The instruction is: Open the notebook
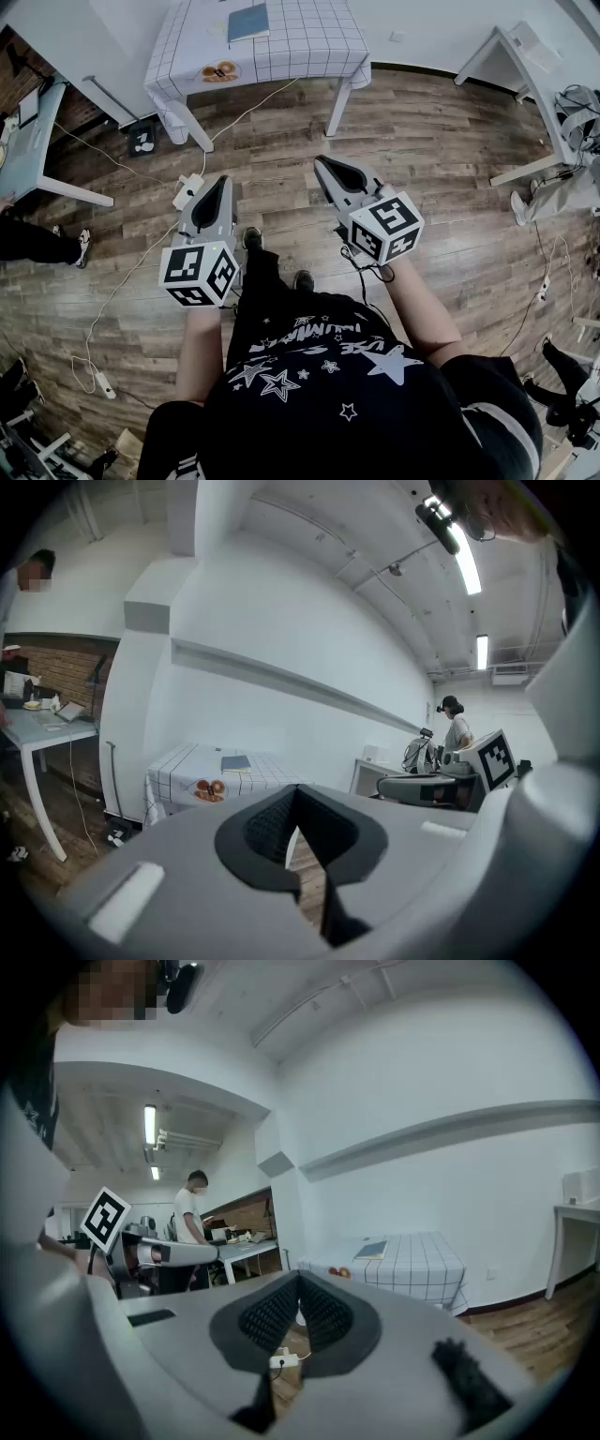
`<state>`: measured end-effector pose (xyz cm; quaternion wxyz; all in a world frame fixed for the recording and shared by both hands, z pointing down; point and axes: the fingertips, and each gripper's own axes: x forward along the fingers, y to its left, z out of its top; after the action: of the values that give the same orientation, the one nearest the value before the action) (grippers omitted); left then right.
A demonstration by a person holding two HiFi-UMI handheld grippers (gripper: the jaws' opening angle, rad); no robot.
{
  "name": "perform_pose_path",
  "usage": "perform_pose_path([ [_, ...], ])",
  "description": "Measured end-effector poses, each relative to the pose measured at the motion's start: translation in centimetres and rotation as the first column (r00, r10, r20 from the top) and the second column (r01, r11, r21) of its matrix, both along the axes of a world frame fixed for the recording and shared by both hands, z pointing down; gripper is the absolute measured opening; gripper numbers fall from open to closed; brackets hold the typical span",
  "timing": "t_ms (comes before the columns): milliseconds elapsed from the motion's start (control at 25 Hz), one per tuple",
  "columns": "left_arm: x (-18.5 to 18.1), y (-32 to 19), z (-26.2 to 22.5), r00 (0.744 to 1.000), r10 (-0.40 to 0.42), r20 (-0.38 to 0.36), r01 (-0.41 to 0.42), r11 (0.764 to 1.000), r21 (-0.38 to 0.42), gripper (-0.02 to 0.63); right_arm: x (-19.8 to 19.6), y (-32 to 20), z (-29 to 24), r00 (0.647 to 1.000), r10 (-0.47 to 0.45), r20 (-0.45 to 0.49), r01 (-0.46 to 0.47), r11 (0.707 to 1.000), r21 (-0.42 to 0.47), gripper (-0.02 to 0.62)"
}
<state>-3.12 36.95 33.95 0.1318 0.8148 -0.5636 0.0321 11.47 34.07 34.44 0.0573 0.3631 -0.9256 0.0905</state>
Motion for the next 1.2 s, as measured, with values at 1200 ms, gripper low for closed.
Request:
perform_pose_path([
  [1200, -2.7, -3.4, 0.0, 1.000, 0.010, -0.019, -0.010, 1.000, 0.014, 0.009, -2.4, -3.2, 0.3, 0.998, 0.006, 0.058, -0.005, 1.000, -0.020, 0.017],
])
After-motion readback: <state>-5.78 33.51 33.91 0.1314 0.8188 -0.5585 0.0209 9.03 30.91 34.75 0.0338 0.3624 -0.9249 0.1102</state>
